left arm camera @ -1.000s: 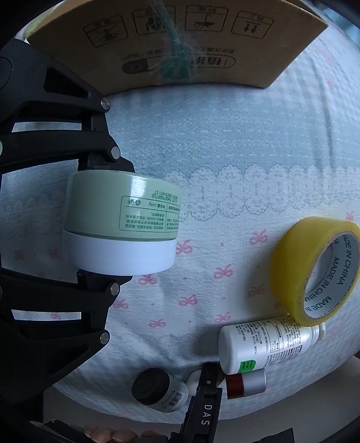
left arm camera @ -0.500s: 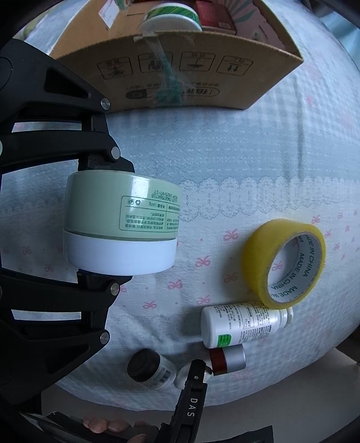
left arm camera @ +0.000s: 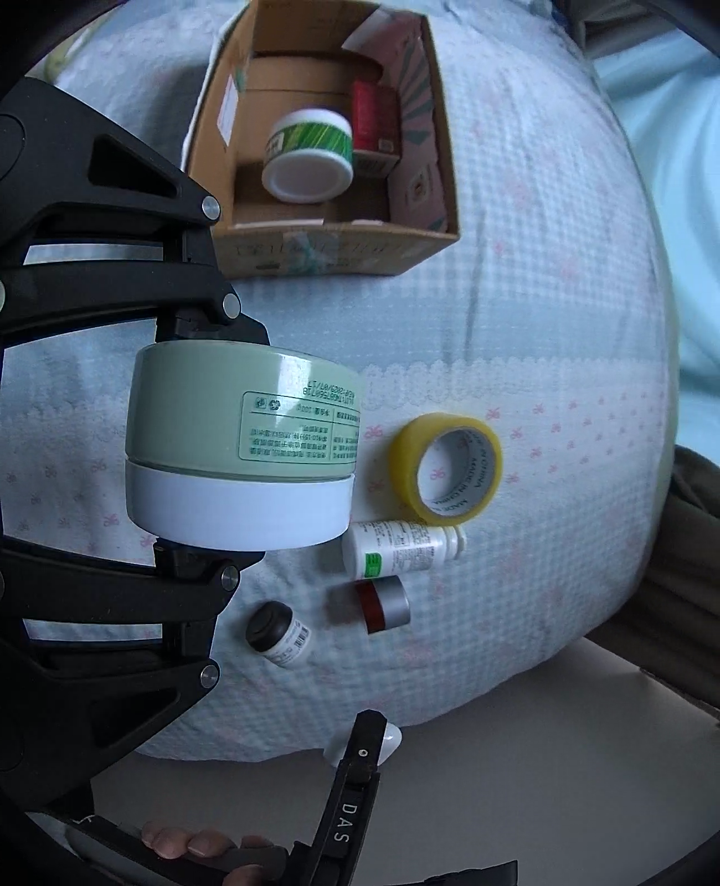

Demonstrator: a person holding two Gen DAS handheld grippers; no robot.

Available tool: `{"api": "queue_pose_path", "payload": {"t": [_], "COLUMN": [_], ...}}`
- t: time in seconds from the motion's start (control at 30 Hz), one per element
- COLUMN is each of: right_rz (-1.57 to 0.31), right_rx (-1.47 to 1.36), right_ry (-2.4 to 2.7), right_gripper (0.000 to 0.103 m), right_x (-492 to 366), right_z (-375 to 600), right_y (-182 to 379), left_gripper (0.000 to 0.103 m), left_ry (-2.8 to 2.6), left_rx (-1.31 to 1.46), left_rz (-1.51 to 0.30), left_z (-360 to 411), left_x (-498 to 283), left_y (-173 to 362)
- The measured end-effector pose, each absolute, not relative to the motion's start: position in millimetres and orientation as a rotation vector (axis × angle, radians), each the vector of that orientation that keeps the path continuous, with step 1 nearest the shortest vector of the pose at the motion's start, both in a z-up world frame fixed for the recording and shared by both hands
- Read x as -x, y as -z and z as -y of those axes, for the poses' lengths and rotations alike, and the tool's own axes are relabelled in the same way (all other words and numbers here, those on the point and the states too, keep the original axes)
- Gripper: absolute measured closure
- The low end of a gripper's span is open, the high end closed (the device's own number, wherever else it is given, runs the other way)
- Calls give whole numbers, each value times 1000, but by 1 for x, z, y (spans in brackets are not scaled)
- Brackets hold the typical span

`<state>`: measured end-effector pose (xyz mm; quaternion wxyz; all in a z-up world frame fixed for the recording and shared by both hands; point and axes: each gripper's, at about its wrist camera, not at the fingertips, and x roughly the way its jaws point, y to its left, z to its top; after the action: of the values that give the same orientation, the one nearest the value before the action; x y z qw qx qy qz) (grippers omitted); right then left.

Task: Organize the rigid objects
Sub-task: 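Carry the pale green jar and earbud case over the cardboard box with both tools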

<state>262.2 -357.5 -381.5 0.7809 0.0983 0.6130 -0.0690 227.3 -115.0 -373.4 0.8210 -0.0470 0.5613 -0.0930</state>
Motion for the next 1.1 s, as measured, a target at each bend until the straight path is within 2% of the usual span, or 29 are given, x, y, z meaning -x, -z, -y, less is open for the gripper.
{"api": "queue_pose_path", "payload": {"t": [0.37,0.6,0.87,1.1], "right_rz": [-1204,-1139,-1124,-1177], "right_rx": [-181,-139,-169,-235], "right_ry": [9,-87,-111,-86], "right_gripper": [46,46,46,46], "right_x": [-229,-209,-199,-211], "right_z": [278,200,97,13], "right_y": [274,224,204,229], "left_gripper": [64,64,64,64], "left_ry": [136,128,174,227], "left_rx": [82,120,87,32], "left_rz": [-1050,-1009,-1017,-1077], "left_z": [28,-51,-156,-230], "left_x": [-188,-169,-176,-204], "left_y": [266,226,215,243]}}
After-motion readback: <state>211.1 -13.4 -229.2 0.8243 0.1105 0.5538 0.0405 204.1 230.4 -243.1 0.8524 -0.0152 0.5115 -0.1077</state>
